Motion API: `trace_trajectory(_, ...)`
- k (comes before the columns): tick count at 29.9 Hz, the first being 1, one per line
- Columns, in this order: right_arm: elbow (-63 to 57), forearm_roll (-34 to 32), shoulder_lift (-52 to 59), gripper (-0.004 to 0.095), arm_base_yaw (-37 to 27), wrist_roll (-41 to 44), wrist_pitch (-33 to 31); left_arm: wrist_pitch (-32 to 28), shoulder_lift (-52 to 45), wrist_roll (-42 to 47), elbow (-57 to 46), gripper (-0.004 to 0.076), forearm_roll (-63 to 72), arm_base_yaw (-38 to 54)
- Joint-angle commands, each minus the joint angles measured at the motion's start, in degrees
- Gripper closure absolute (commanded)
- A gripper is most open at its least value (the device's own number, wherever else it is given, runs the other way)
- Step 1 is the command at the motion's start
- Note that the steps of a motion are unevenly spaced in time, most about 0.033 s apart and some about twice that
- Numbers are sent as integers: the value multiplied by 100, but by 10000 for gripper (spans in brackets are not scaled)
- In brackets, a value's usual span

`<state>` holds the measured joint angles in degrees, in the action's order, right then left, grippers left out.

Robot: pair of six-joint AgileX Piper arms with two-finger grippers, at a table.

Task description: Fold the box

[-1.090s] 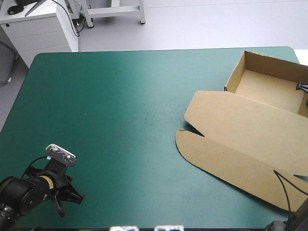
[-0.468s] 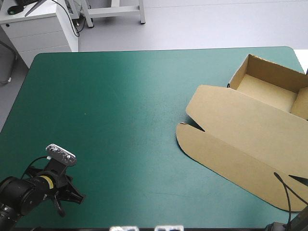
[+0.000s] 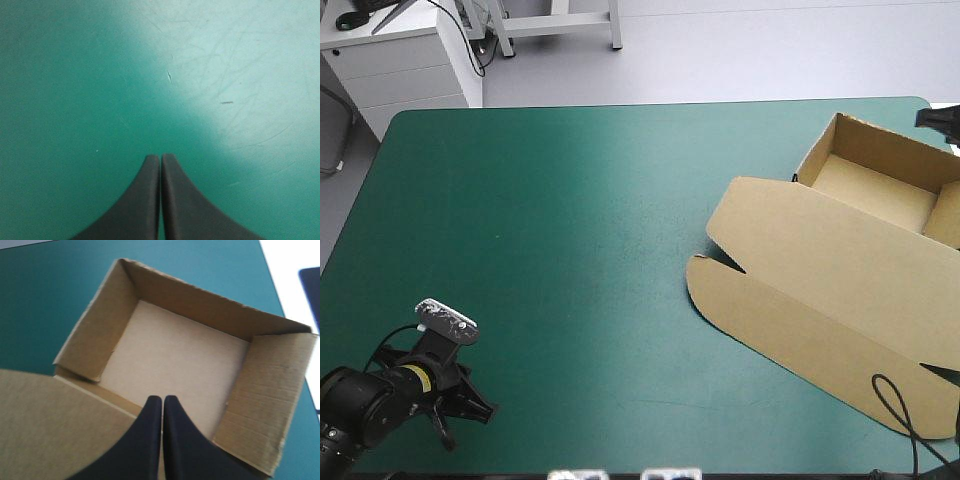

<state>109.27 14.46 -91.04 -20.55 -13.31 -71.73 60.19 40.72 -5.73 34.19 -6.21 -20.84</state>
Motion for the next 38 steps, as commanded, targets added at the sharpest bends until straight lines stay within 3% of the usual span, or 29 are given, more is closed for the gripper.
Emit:
trace_trajectory(1, -54, 24, 500, 912, 564, -186, 27, -277, -12, 54, 143, 731, 1, -15)
trace_trajectory(6, -691, -386, 1096, 912, 1400, -193, 27, -304, -12, 54, 143, 731, 70, -15)
trace_trajectory(15, -2550, -360, 2778, 912, 2119, -183, 162, -692, -12, 54, 143, 731, 487, -15)
trace_trajectory(28, -5648, -367, 5602, 912, 2163, -232, 609, -790, -12, 54, 143, 731, 678, -15)
trace_trajectory(38, -7022, -367, 6981, 912, 2163, -232, 1022, -776, -12, 54, -46, 731, 852, -15)
